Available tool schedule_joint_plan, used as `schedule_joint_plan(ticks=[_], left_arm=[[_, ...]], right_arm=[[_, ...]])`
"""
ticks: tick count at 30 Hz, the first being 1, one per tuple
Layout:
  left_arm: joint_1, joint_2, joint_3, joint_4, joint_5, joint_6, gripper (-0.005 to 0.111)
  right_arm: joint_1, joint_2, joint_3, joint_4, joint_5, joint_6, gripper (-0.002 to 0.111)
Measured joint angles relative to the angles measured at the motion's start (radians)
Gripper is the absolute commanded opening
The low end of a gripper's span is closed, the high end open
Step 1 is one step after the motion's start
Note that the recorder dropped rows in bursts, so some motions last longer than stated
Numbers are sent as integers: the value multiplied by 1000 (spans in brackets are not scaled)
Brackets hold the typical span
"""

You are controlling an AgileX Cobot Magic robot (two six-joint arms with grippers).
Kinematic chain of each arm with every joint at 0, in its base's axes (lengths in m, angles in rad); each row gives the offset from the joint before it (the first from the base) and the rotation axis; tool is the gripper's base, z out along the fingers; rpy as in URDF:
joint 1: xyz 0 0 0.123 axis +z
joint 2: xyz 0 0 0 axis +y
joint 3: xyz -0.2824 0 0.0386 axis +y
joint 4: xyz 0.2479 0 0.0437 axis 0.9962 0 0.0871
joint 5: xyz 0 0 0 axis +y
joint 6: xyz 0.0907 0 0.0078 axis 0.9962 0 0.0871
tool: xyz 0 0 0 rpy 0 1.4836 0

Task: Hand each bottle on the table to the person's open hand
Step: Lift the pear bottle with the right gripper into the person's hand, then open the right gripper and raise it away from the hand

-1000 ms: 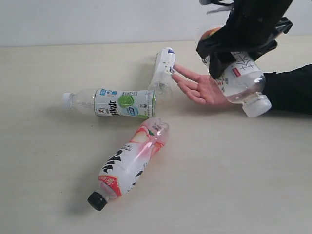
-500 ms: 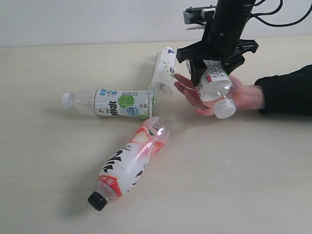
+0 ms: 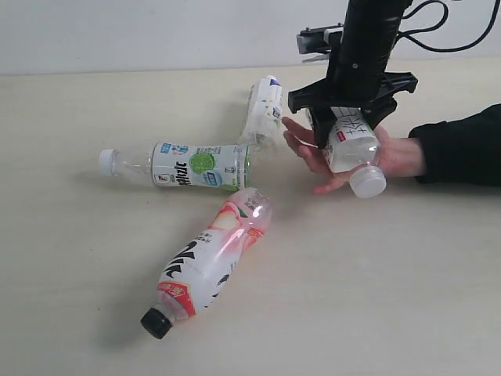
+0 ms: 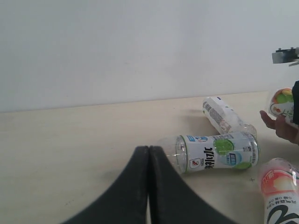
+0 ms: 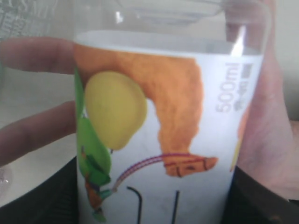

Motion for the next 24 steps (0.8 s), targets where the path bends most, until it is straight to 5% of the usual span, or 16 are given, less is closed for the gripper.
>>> schedule_joint_plan(ticks=[5, 15, 24], left_arm=[[0, 0, 0, 0, 0, 0, 0], [0, 0, 0, 0, 0, 0, 0], [0, 0, 0, 0, 0, 0, 0]], right_arm=[[0, 26, 0, -6, 0, 0, 18], [0, 26, -2, -11, 0, -10, 77], [0, 24, -2, -13, 2, -35, 85]])
